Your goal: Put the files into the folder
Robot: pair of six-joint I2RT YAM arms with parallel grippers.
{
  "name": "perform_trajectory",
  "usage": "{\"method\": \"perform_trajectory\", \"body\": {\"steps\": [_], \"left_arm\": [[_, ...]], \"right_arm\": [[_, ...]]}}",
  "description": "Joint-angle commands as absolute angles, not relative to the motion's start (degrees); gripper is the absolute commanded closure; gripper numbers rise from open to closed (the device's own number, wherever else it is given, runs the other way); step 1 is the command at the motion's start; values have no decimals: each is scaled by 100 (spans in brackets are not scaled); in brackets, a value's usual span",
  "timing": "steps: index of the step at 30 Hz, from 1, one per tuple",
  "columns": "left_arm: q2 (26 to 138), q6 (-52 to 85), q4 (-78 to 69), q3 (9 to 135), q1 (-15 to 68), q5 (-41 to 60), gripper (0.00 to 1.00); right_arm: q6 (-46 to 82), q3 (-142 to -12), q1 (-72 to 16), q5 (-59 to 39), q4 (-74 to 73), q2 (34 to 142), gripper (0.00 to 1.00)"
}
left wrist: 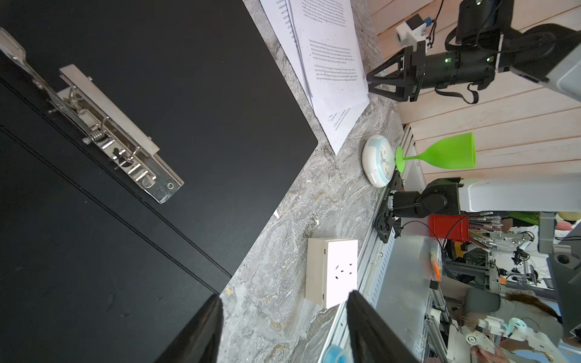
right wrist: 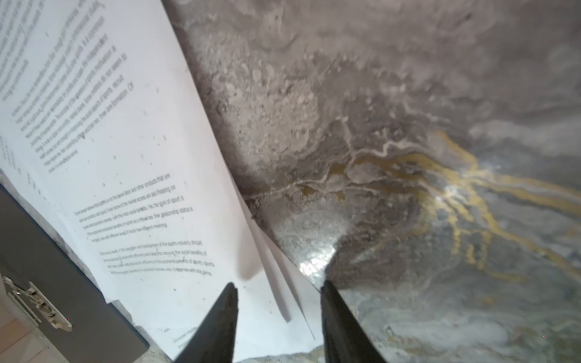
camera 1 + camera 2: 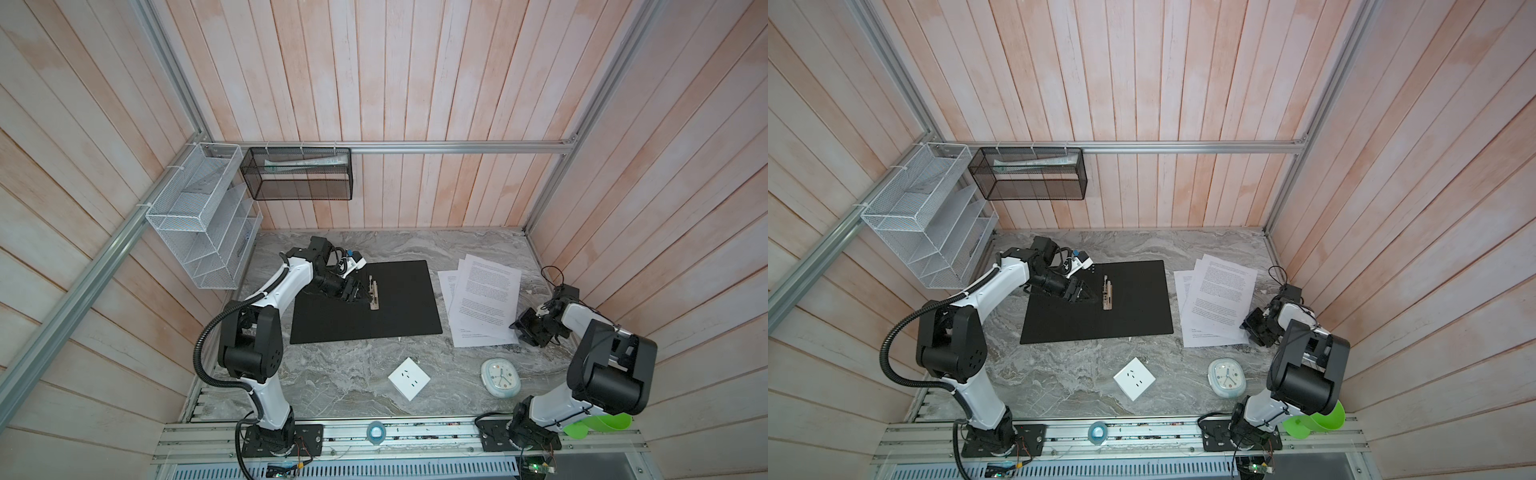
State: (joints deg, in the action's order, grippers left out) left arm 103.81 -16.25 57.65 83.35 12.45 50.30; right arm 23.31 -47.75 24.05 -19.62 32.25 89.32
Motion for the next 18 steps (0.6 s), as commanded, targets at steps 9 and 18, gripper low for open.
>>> {"method": "perform_trajectory", "body": {"steps": [9,18], "left_arm": [[10502,-1609,5738,8490,1266,5186,35],[10421,-1547,5607,8402,1263,5209,35]], "right_arm": [[2936,-3961,2393,-2543,3705,7983,35],[3912,-3472,2392,-2797,2631,8105,34]]}}
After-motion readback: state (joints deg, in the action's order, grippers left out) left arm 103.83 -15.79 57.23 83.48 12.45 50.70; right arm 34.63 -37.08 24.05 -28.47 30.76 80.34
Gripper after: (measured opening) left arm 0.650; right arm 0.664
